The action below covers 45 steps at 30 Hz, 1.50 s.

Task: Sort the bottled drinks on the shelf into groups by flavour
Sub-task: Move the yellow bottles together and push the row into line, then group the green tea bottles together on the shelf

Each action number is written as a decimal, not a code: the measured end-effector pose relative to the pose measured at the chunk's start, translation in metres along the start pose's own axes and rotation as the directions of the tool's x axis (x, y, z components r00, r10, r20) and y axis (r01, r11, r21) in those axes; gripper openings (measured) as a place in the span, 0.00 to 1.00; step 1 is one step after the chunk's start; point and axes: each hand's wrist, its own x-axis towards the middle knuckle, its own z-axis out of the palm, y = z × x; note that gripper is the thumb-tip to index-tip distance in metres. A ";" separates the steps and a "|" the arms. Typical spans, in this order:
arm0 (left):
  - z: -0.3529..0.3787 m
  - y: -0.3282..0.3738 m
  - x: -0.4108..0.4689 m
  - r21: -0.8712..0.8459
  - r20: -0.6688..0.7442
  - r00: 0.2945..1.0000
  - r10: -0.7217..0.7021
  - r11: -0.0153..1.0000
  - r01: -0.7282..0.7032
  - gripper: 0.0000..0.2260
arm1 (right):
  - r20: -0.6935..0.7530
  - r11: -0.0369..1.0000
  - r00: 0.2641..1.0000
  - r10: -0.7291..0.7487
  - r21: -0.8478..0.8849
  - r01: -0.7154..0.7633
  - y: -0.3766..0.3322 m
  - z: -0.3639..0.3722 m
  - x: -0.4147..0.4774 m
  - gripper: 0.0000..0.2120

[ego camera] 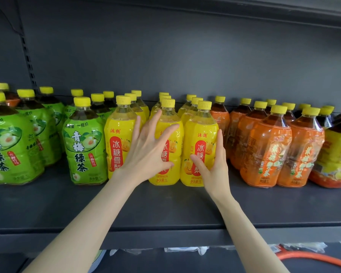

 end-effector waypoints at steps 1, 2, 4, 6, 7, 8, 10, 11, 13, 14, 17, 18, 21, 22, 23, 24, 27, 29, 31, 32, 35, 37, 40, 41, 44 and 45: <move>0.000 0.001 -0.001 -0.009 -0.021 1.000 -0.008 1.000 0.008 0.48 | 0.000 1.000 1.000 0.002 0.001 -0.002 0.000 0.000 0.000 0.41; 0.001 0.002 -0.002 -0.018 -0.037 0.999 -0.014 1.000 0.013 0.48 | 0.000 1.000 1.000 0.003 -0.001 -0.003 0.000 0.000 0.000 0.41; 0.005 0.003 -0.005 -0.034 -0.048 0.999 -0.021 0.999 0.020 0.47 | 0.001 1.000 1.000 -0.003 -0.016 0.003 0.000 0.001 0.000 0.41; 0.007 0.003 -0.005 -0.043 -0.044 0.999 -0.019 0.999 0.018 0.47 | 0.005 1.000 1.000 -0.005 -0.030 0.005 0.000 0.001 0.000 0.41; 0.008 0.002 -0.005 -0.041 -0.037 0.999 -0.015 0.999 0.013 0.47 | 0.006 0.999 1.000 -0.003 -0.032 0.003 0.001 0.001 0.000 0.41; 0.008 0.001 -0.005 -0.037 -0.027 1.000 -0.011 0.999 0.010 0.47 | 0.006 0.999 1.000 -0.002 -0.032 0.002 0.001 0.001 0.000 0.41; 0.007 0.001 -0.004 -0.024 -0.002 1.000 -0.011 1.000 0.011 0.47 | 0.004 0.999 1.000 0.000 -0.033 0.000 0.001 0.000 0.001 0.42; 0.007 0.002 -0.004 -0.016 0.011 1.000 -0.014 1.000 0.014 0.48 | 0.005 0.999 1.000 0.007 -0.032 -0.007 0.001 0.000 0.001 0.42; 0.006 0.003 -0.004 -0.001 0.026 0.999 -0.018 1.000 0.018 0.48 | 0.008 0.999 1.000 0.023 -0.037 -0.023 0.000 0.000 0.001 0.42; 0.005 0.003 -0.004 0.006 0.030 0.999 -0.020 1.000 0.020 0.48 | 0.011 0.999 1.000 0.026 -0.048 -0.025 -0.001 0.000 0.001 0.42; 0.002 0.006 -0.004 0.028 0.056 0.998 -0.024 0.999 0.022 0.47 | 0.017 0.996 1.000 0.018 -0.091 -0.016 -0.005 0.000 0.000 0.42; 0.001 0.007 -0.004 0.037 0.070 0.997 -0.024 0.999 0.022 0.47 | 0.022 0.994 1.000 0.020 -0.105 -0.018 -0.006 -0.001 0.000 0.43; -0.004 0.009 -0.007 0.068 0.095 0.995 -0.021 0.998 0.014 0.46 | 0.048 0.980 0.998 0.050 -0.193 -0.040 -0.011 -0.004 -0.003 0.44; -0.006 0.008 -0.008 0.067 0.097 0.995 -0.016 0.998 0.010 0.44 | 0.058 0.968 0.997 0.058 -0.248 -0.042 -0.014 -0.007 -0.004 0.45; -0.010 0.009 -0.010 0.051 0.099 0.995 -0.013 0.999 0.008 0.42 | 0.067 0.952 0.996 0.061 -0.305 -0.038 -0.017 -0.010 -0.005 0.45; -0.014 0.009 -0.011 0.019 0.102 0.995 -0.016 1.000 0.014 0.39 | 0.073 0.934 0.995 0.061 -0.357 -0.031 -0.020 -0.014 -0.007 0.45; -0.029 0.012 -0.022 -0.082 0.081 0.995 -0.059 0.994 0.066 0.26 | 0.058 0.879 0.998 0.032 -0.478 -0.001 -0.032 -0.024 -0.014 0.36; -0.038 0.010 -0.032 -0.156 0.024 0.996 -0.082 0.984 0.085 0.18 | 0.046 0.852 0.999 -0.029 -0.521 0.048 -0.042 -0.025 -0.023 0.27; -0.049 0.005 -0.041 -0.235 -0.041 0.994 -0.097 0.968 0.085 0.14 | 0.049 0.849 0.996 -0.070 -0.522 0.086 -0.055 -0.021 -0.030 0.19; -0.056 0.001 -0.046 -0.259 -0.061 0.992 -0.114 0.961 0.095 0.14 | 0.055 0.850 0.995 -0.087 -0.517 0.103 -0.062 -0.017 -0.033 0.16; -0.079 -0.019 -0.062 -0.274 -0.076 0.984 -0.164 0.952 0.137 0.14 | 0.084 0.843 0.984 -0.156 -0.508 0.177 -0.085 0.003 -0.037 0.12; -0.098 -0.038 -0.075 -0.274 -0.098 0.980 -0.174 0.951 0.141 0.15 | 0.109 0.847 0.971 -0.211 -0.475 0.238 -0.106 0.023 -0.041 0.11; -0.131 -0.077 -0.100 -0.255 -0.140 0.968 -0.207 0.953 0.167 0.13 | 0.132 0.855 0.945 -0.299 -0.403 0.327 -0.141 0.064 -0.052 0.09; -0.142 -0.092 -0.111 -0.240 -0.156 0.962 -0.222 0.954 0.181 0.13 | 0.140 0.858 0.938 -0.316 -0.381 0.346 -0.153 0.080 -0.058 0.09; -0.171 -0.145 -0.154 -0.223 -0.152 0.948 -0.281 0.944 0.244 0.14 | 0.145 0.879 0.934 -0.326 -0.318 0.356 -0.182 0.139 -0.083 0.12; -0.180 -0.163 -0.171 -0.219 -0.139 0.944 -0.300 0.939 0.266 0.15 | 0.146 0.885 0.935 -0.325 -0.303 0.354 -0.191 0.162 -0.093 0.13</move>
